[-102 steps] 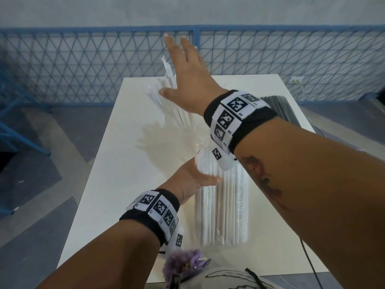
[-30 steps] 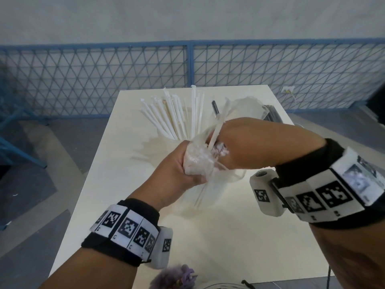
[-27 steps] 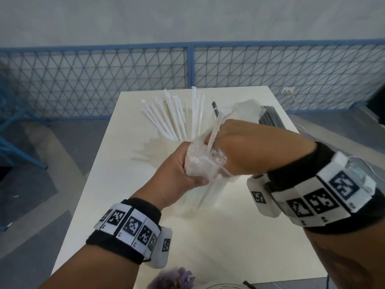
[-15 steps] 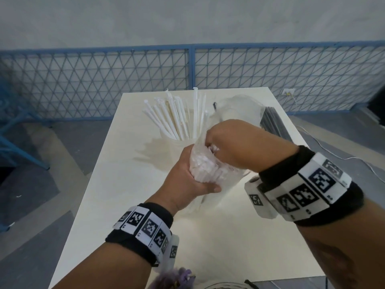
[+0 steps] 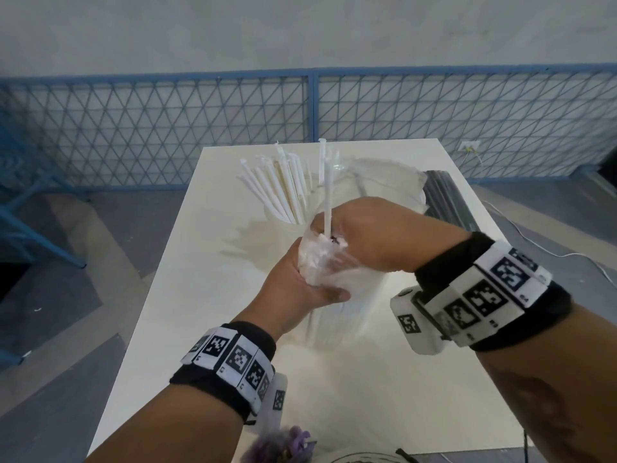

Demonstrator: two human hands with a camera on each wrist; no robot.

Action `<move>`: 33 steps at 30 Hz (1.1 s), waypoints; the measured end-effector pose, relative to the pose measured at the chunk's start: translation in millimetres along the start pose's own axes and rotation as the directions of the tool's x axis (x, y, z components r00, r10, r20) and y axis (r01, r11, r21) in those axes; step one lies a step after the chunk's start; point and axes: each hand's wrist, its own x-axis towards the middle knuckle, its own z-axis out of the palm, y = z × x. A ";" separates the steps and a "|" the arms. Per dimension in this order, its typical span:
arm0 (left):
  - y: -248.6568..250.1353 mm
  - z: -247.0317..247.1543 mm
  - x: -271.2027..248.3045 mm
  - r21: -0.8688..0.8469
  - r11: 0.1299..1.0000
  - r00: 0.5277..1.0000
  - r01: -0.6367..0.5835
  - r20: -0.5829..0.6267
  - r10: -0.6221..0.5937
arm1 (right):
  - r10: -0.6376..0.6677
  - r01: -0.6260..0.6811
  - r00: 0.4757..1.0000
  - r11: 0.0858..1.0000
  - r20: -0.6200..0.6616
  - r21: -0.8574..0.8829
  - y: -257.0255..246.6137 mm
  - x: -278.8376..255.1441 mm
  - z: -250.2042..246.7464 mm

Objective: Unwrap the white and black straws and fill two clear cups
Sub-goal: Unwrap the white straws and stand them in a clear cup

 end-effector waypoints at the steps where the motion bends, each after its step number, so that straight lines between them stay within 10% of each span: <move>1: -0.2 -0.7 -1.1 0.002 1.000 1.000 0.010 -0.004 -0.010 | -0.006 0.006 1.000 1.000 -0.018 0.024 -1.4 0.0 -5.7; 12: 0.7 -6.8 -2.2 -0.072 0.992 0.994 0.100 -0.041 -0.103 | 0.172 0.025 0.911 0.884 -0.374 0.467 1.3 -16.8 -25.7; 17: -0.8 -6.7 -0.2 -0.069 0.995 0.996 0.078 -0.044 -0.081 | 0.295 0.098 0.896 0.599 -0.332 0.795 6.7 -19.0 7.8; 26: 7.6 -6.4 1.6 -0.077 0.996 0.999 0.048 -0.001 -0.048 | 0.199 0.029 0.948 0.721 -0.247 0.692 1.7 -5.3 9.0; 33: 8.0 -10.8 4.6 -0.052 0.993 0.995 0.104 0.006 -0.104 | 0.141 0.214 0.947 0.390 -0.288 0.896 4.3 -7.3 -6.4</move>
